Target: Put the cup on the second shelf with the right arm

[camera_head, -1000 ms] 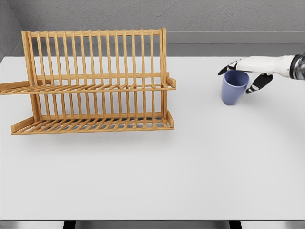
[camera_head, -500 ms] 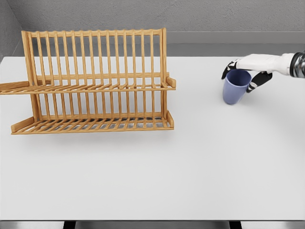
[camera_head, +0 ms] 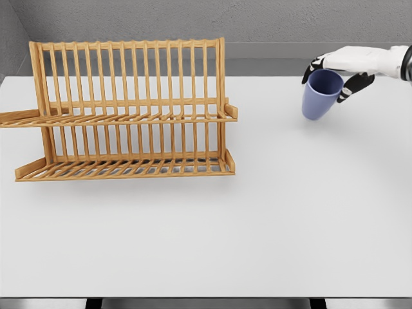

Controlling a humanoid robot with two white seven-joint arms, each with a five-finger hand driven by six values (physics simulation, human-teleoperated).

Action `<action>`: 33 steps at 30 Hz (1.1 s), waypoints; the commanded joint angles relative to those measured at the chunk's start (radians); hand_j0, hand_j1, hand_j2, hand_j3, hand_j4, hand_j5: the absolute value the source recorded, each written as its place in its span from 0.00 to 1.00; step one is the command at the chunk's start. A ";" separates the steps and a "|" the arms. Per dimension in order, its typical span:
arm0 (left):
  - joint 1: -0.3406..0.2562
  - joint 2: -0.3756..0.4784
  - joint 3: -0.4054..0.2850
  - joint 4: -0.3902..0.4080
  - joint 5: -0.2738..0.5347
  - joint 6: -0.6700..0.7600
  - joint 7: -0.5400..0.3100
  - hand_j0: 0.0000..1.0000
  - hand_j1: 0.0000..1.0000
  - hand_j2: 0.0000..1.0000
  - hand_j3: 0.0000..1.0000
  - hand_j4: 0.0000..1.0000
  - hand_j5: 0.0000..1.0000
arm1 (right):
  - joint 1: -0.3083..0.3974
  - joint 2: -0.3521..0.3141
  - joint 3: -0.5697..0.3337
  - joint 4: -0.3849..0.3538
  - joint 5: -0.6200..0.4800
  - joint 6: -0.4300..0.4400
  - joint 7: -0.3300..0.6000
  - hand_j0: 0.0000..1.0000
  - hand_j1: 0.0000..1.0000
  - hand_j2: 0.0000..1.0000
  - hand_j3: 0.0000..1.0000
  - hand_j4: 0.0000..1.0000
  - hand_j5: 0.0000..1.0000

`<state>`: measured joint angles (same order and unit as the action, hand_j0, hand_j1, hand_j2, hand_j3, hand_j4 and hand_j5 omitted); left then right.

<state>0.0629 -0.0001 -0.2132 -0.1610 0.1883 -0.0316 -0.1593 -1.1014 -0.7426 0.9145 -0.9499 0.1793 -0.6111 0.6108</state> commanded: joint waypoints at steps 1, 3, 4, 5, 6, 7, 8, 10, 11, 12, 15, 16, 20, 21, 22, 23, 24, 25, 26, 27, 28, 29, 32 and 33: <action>0.000 0.000 0.000 0.000 0.000 -0.001 0.000 1.00 1.00 1.00 1.00 1.00 1.00 | -0.002 -0.001 -0.003 -0.009 -0.006 0.004 0.000 0.63 0.63 0.63 0.63 0.63 0.63; 0.000 0.000 0.000 0.000 0.000 0.001 0.000 1.00 1.00 1.00 1.00 1.00 1.00 | -0.003 -0.003 -0.046 -0.013 -0.004 0.002 0.000 0.63 0.63 0.63 0.63 0.63 0.63; 0.000 0.000 0.000 0.000 0.000 -0.001 0.000 1.00 1.00 1.00 1.00 1.00 1.00 | -0.005 -0.001 -0.048 -0.013 -0.004 0.002 0.000 0.63 0.63 0.63 0.63 0.63 0.63; 0.000 0.000 0.000 0.000 0.000 0.001 0.000 1.00 1.00 1.00 1.00 1.00 1.00 | -0.005 -0.003 -0.049 -0.027 -0.004 0.002 0.000 0.63 0.63 0.63 0.63 0.63 0.63; 0.000 0.000 0.000 0.000 0.000 0.001 0.000 1.00 1.00 1.00 1.00 1.00 1.00 | -0.005 -0.004 -0.059 -0.065 -0.004 0.004 0.000 0.63 0.63 0.63 0.63 0.63 0.63; 0.000 0.000 0.000 0.000 0.000 0.001 0.000 1.00 1.00 1.00 1.00 1.00 1.00 | -0.005 -0.006 -0.069 -0.093 -0.004 0.005 0.000 0.63 0.63 0.63 0.63 0.63 0.63; 0.000 0.000 0.000 0.000 0.000 0.001 0.000 1.00 1.00 1.00 1.00 1.00 1.00 | -0.005 -0.008 -0.075 -0.107 -0.004 0.005 0.000 0.63 0.63 0.63 0.63 0.63 0.63; 0.000 0.000 0.000 0.000 0.000 0.001 0.000 1.00 1.00 1.00 1.00 1.00 1.00 | -0.005 -0.012 -0.075 -0.130 -0.004 0.004 0.000 0.63 0.63 0.63 0.63 0.63 0.63; 0.000 0.000 0.000 0.000 0.000 0.001 0.000 1.00 1.00 1.00 1.00 1.00 1.00 | -0.003 -0.027 -0.075 -0.158 -0.004 0.004 0.000 0.63 0.63 0.63 0.63 0.63 0.63; 0.000 0.000 0.000 0.000 0.000 -0.001 0.000 1.00 1.00 1.00 1.00 1.00 1.00 | 0.000 -0.047 -0.086 -0.185 -0.004 0.004 0.000 0.63 0.63 0.63 0.63 0.63 0.63; 0.000 0.000 0.000 0.000 0.000 0.001 0.000 1.00 1.00 1.00 1.00 1.00 1.00 | 0.008 -0.070 -0.118 -0.259 -0.004 0.004 0.000 0.63 0.63 0.63 0.63 0.63 0.63; 0.000 0.000 0.000 0.000 0.000 -0.001 0.000 1.00 1.00 1.00 1.00 1.00 1.00 | 0.008 -0.070 -0.120 -0.273 -0.004 0.004 0.000 0.63 0.63 0.63 0.63 0.63 0.63; 0.000 0.000 0.000 0.000 0.000 -0.001 0.000 1.00 1.00 1.00 1.00 1.00 1.00 | 0.008 -0.070 -0.120 -0.345 -0.004 0.004 0.000 0.63 0.63 0.63 0.63 0.63 0.63; 0.000 0.000 0.000 0.000 0.000 -0.001 0.000 1.00 1.00 1.00 1.00 1.00 1.00 | 0.008 -0.070 -0.120 -0.369 -0.004 0.004 0.000 0.63 0.63 0.63 0.63 0.63 0.63; 0.000 0.000 0.000 0.000 0.000 0.001 0.000 1.00 1.00 1.00 1.00 1.00 1.00 | 0.006 -0.070 -0.120 -0.392 -0.004 0.004 0.000 0.63 0.63 0.63 0.63 0.63 0.63; 0.000 0.000 0.000 0.000 0.000 0.001 0.000 1.00 1.00 1.00 1.00 1.00 1.00 | 0.005 -0.069 -0.120 -0.402 -0.004 0.005 0.000 0.63 0.63 0.63 0.63 0.63 0.63; 0.000 0.000 0.000 0.000 0.000 -0.001 0.000 1.00 1.00 1.00 1.00 1.00 1.00 | 0.002 -0.069 -0.120 -0.417 -0.004 0.005 0.000 0.63 0.63 0.63 0.63 0.63 0.63; 0.000 0.000 0.000 0.000 0.000 -0.001 0.000 1.00 1.00 1.00 1.00 1.00 1.00 | 0.000 -0.069 -0.120 -0.428 -0.004 0.007 0.000 0.63 0.63 0.63 0.63 0.63 0.63; 0.000 0.000 0.000 0.000 0.000 0.001 0.000 1.00 1.00 1.00 1.00 1.00 1.00 | -0.002 -0.069 -0.129 -0.431 -0.004 0.005 0.000 0.63 0.63 0.63 0.63 0.63 0.63; 0.000 0.000 0.000 0.000 0.000 -0.001 0.000 1.00 1.00 1.00 1.00 1.00 1.00 | -0.002 -0.069 -0.131 -0.446 -0.004 0.007 0.000 0.63 0.63 0.63 0.63 0.63 0.63; 0.000 0.000 0.000 0.000 0.000 -0.001 0.000 1.00 1.00 1.00 1.00 1.00 1.00 | -0.002 -0.069 -0.131 -0.461 -0.004 0.007 0.000 0.63 0.63 0.63 0.63 0.63 0.63; 0.000 0.000 0.000 0.000 0.000 0.001 0.000 1.00 1.00 1.00 1.00 1.00 1.00 | -0.003 -0.067 -0.131 -0.490 -0.004 0.008 0.000 0.63 0.63 0.63 0.63 0.63 0.63; 0.000 0.000 0.000 0.000 0.000 -0.001 0.000 1.00 1.00 1.00 1.00 1.00 1.00 | -0.005 -0.066 -0.132 -0.540 -0.004 0.008 0.000 0.63 0.63 0.63 0.63 0.63 0.63; 0.000 0.000 0.000 0.000 0.000 -0.001 0.000 1.00 1.00 1.00 1.00 1.00 1.00 | -0.005 -0.064 -0.132 -0.547 -0.004 0.010 0.000 0.63 0.63 0.63 0.63 0.63 0.63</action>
<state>0.0629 -0.0001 -0.2132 -0.1610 0.1883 -0.0318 -0.1593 -1.1060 -0.8072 0.7850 -1.4663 0.1823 -0.6073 0.6116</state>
